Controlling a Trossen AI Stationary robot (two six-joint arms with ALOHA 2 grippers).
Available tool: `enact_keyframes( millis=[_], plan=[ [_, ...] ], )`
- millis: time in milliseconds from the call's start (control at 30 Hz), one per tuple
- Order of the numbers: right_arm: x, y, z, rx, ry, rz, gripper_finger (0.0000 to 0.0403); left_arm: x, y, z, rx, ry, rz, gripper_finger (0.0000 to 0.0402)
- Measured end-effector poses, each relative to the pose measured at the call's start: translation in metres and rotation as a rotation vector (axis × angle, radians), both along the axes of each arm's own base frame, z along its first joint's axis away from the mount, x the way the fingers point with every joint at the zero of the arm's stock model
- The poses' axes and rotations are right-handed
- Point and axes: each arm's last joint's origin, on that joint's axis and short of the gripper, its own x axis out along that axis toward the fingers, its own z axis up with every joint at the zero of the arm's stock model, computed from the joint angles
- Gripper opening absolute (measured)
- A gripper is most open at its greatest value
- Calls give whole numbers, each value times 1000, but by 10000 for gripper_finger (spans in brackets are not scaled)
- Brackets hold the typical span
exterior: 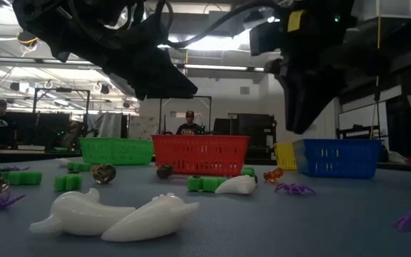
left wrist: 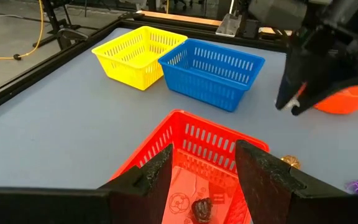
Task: Sort Halloween decoration
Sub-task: Put the white ghost toy into the yellow bin
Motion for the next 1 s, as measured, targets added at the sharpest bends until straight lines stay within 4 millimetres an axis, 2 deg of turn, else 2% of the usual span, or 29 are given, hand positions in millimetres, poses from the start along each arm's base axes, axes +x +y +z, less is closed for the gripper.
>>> enact_keyframes(
  millis=[133, 300, 533, 800, 1000],
  plan=[
    [-1, -13, 10, -56, 58, -12, 76, 0, 0, 0, 0, 0, -1, 160],
    [-8, -43, 18, -123, 160, -60, 76, 0, 0, 0, 0, 0, 0, 160],
    [-18, -101, 32, -226, 240, -134, 76, 0, 0, 0, 0, -5, 0, 160],
    [-24, -177, 34, -169, 246, -248, 76, 0, 0, 1, -2, -8, 0, 160],
    [-30, -217, 33, -152, 206, -321, 76, 0, 0, 1, -3, -8, 1, 160]
  ],
)
